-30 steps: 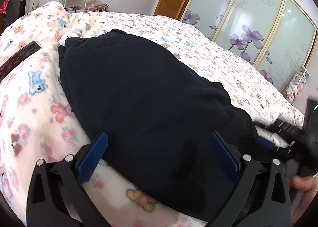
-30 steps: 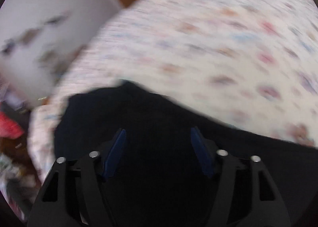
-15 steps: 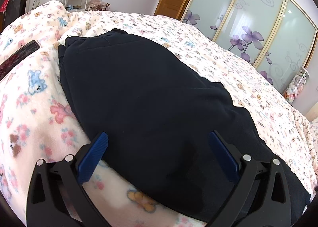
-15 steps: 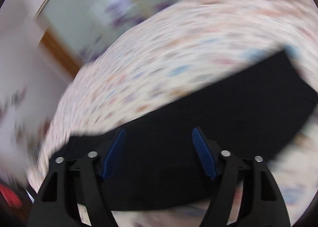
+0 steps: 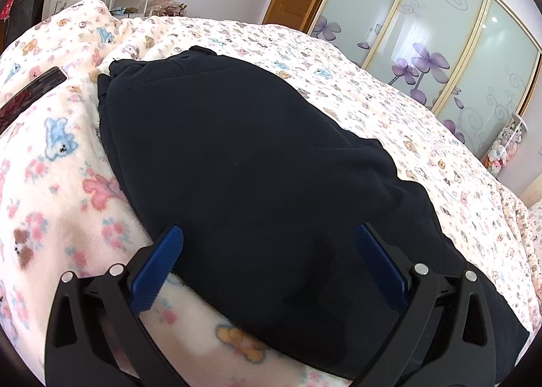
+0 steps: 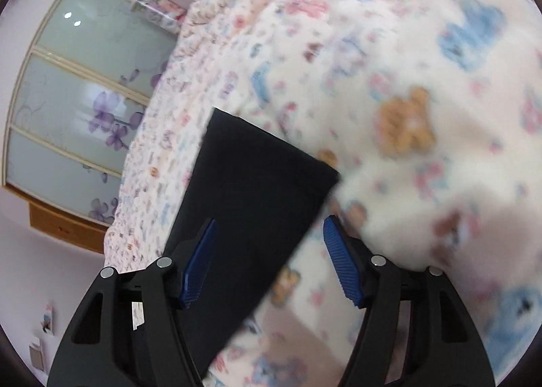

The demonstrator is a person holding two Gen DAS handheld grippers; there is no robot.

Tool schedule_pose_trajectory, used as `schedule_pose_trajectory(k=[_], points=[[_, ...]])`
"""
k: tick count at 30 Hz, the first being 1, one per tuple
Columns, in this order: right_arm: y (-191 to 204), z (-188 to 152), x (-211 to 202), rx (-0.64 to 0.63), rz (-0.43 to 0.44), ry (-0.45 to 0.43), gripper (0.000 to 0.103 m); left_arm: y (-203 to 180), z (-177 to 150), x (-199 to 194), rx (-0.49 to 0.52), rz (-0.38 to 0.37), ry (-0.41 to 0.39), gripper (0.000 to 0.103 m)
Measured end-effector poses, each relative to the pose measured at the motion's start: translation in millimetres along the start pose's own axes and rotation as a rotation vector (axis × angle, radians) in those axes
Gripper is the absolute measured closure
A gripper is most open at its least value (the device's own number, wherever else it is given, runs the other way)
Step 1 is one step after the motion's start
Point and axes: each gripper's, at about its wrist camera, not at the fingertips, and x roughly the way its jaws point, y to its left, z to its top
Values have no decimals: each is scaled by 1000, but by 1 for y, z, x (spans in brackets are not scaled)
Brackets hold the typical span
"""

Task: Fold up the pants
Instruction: 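Withdraw the open right gripper from the folded trousers, then grasp the end of the black trouser bundle with the right gripper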

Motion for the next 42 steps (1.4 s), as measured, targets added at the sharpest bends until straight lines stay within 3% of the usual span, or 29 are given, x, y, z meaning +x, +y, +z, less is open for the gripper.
schedule_pose_trajectory(k=[4,6,10,16,26,27,30,32,37,42], points=[[-1,5,-7,-14,-22,-50,36,0,0,0,0,0,0,2],[7,3,-13,-110,-23,-90,36,0,0,0,2,4,1,2],[-10,4,4,-39,-127,1,41,0,0,0,0,0,0,2],[-22,9,5,14,-38,-23,40,2,-1,1,-2,-2,0,2],[-22,9,11,27,-66,-22,41,1,-1,1,-2,0,1,2],[-22,9,12,23,-56,-14,45,1,-1,1,-1,1,2,2],[-25,10,12,17,-61,-20,72,1,0,1,-3,-2,1,2],[-32,11,7,52,6,-42,84,1,0,1,-5,-5,1,2],[-15,9,-11,-4,83,-102,92,2,0,0,-8,-8,1,2],[50,-4,-32,-153,244,-119,92,3,0,-1,-14,-13,2,2]])
